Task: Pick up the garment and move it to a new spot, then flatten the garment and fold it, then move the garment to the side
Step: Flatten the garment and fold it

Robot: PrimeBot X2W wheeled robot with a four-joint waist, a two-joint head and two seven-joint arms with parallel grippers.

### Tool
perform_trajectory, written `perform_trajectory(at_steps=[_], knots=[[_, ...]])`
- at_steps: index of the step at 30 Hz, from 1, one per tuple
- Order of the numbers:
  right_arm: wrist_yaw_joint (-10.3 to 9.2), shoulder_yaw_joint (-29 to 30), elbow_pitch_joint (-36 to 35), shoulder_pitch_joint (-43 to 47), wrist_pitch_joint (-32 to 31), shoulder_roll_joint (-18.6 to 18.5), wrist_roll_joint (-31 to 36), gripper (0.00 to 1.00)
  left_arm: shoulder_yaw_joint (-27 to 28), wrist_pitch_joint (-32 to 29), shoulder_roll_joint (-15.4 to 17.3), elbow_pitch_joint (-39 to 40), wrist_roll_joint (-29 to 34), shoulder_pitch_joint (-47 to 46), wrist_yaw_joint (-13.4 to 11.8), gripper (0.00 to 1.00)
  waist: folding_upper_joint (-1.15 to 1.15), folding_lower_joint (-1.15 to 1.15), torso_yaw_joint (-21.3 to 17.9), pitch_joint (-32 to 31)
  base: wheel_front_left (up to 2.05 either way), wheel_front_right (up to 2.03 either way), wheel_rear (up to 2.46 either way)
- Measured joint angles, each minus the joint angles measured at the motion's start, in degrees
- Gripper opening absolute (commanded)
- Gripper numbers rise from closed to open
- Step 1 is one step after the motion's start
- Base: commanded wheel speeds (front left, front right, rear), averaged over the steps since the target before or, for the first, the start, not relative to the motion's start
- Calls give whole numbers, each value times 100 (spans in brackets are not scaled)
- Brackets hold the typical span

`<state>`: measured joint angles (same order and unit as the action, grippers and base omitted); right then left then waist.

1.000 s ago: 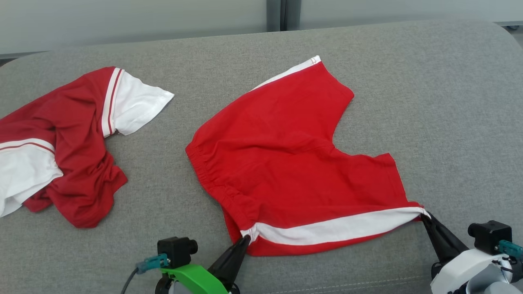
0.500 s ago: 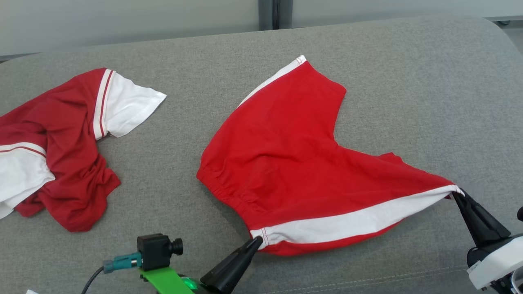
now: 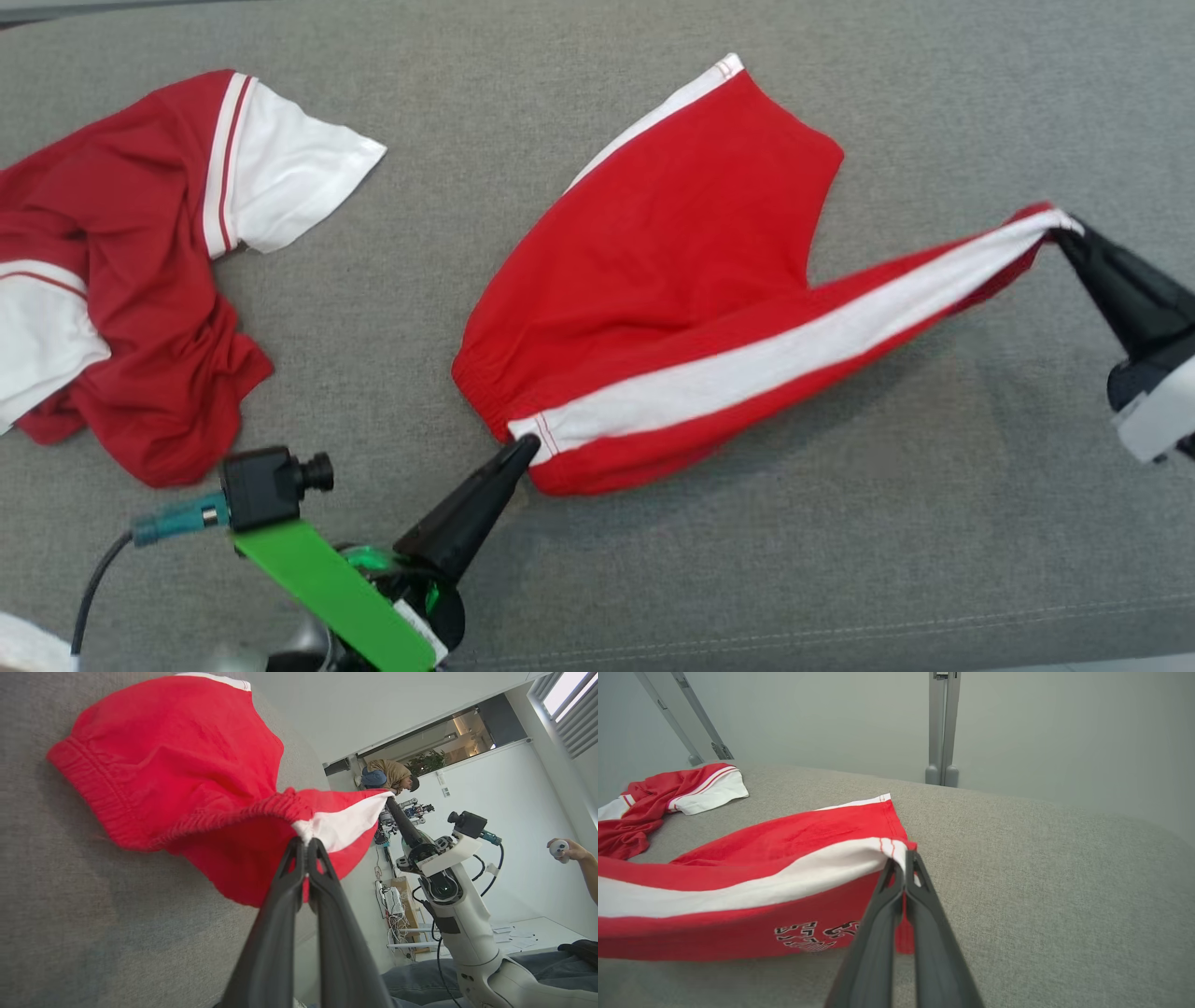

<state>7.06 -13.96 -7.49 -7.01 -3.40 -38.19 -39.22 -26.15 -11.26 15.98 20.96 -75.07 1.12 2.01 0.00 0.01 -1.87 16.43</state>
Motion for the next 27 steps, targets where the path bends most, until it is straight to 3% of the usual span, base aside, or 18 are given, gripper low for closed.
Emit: perform_trajectory(at_steps=[6, 13, 21, 27], knots=[[0, -73, 46, -1132, -846, -214, -287, 0, 67, -265, -19, -44, 12, -786, -307, 0, 0, 0, 340, 373, 0, 0, 0], [0, -105, 332, -2131, -1604, -300, -516, 0, 45, -461, -322, -383, 0, -1551, -627, 0, 0, 0, 816, 850, 0, 0, 0], [-2, 22, 728, -2831, -2030, -408, -561, 0, -97, -558, -920, -950, -49, -2390, -701, 0, 0, 0, 1434, 1398, 0, 0, 0], [-1, -233, 1020, -3140, -2194, -342, -464, 0, -18, -470, -1104, -1413, -46, -2611, -710, 0, 0, 0, 1826, 1738, 0, 0, 0]])
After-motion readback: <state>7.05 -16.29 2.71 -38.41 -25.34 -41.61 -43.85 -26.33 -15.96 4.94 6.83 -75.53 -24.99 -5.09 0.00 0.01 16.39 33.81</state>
